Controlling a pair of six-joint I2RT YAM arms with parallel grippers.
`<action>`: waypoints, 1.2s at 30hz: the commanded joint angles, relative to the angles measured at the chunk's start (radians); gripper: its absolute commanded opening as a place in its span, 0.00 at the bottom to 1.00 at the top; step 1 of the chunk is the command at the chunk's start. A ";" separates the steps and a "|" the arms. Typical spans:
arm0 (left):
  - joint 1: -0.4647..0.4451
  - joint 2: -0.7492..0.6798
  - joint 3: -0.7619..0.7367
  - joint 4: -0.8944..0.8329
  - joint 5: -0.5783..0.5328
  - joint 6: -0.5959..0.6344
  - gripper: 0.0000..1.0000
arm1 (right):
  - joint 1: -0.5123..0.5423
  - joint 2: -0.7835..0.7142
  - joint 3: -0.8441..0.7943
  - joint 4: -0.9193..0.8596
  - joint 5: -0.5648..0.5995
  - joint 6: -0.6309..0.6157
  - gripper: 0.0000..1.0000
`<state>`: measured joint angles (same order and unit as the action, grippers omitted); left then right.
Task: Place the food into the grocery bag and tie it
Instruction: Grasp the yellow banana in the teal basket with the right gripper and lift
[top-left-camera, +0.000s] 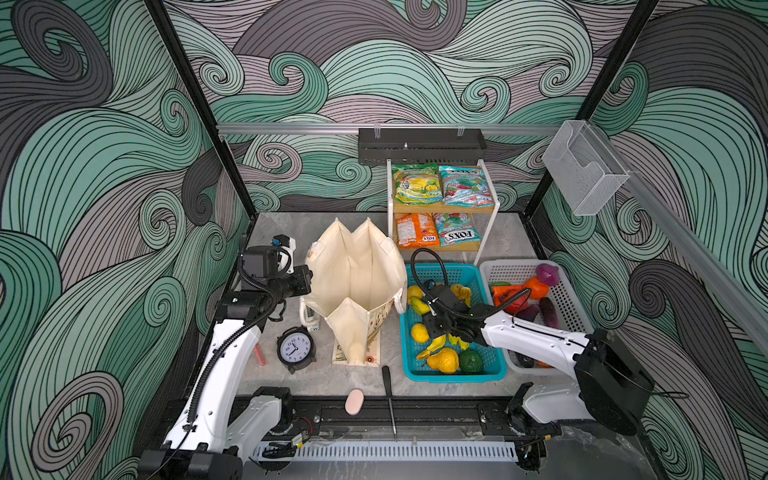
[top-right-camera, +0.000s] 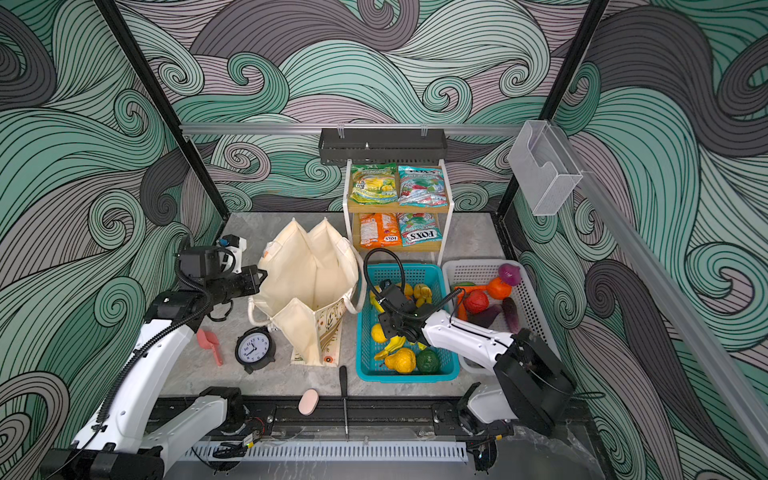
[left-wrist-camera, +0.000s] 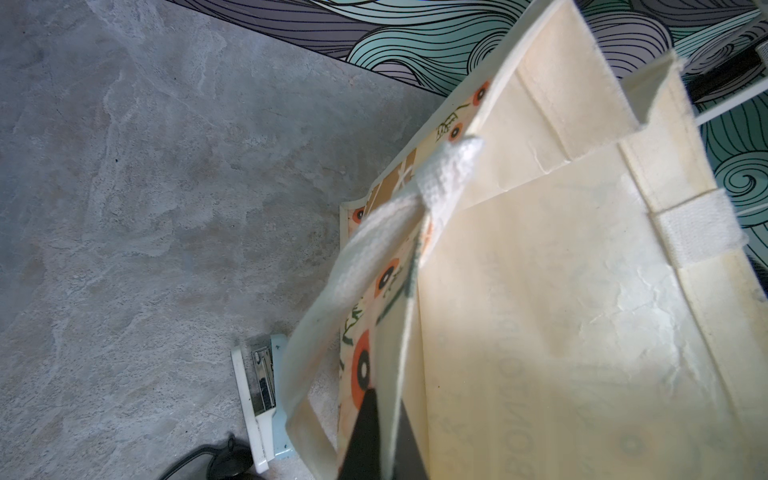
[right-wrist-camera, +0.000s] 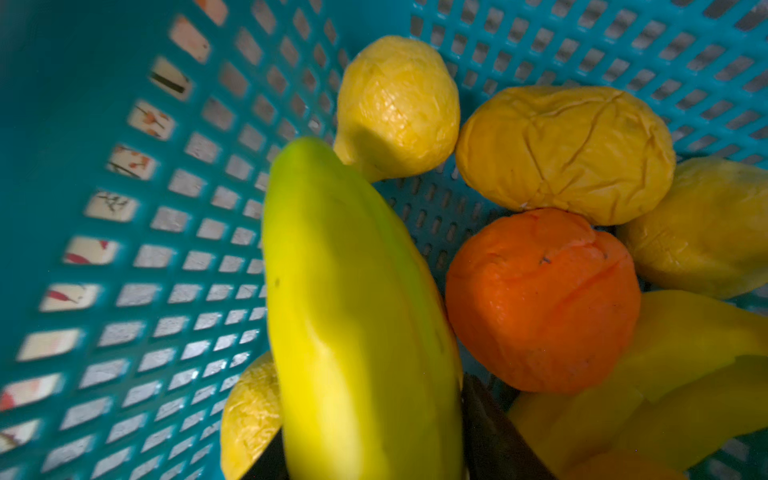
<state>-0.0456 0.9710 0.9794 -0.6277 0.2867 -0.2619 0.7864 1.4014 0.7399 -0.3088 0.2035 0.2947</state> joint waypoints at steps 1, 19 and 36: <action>0.007 -0.006 -0.002 0.003 0.020 0.002 0.00 | 0.005 0.000 -0.006 -0.004 0.050 0.009 0.42; 0.007 -0.009 -0.002 0.003 0.018 0.004 0.00 | 0.005 -0.222 -0.028 -0.056 0.103 -0.008 0.21; 0.006 -0.021 -0.002 -0.001 0.009 0.008 0.00 | -0.002 -0.539 0.153 -0.168 0.094 -0.126 0.18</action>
<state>-0.0456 0.9707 0.9794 -0.6281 0.2886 -0.2615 0.7860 0.8925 0.8192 -0.4656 0.3016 0.2195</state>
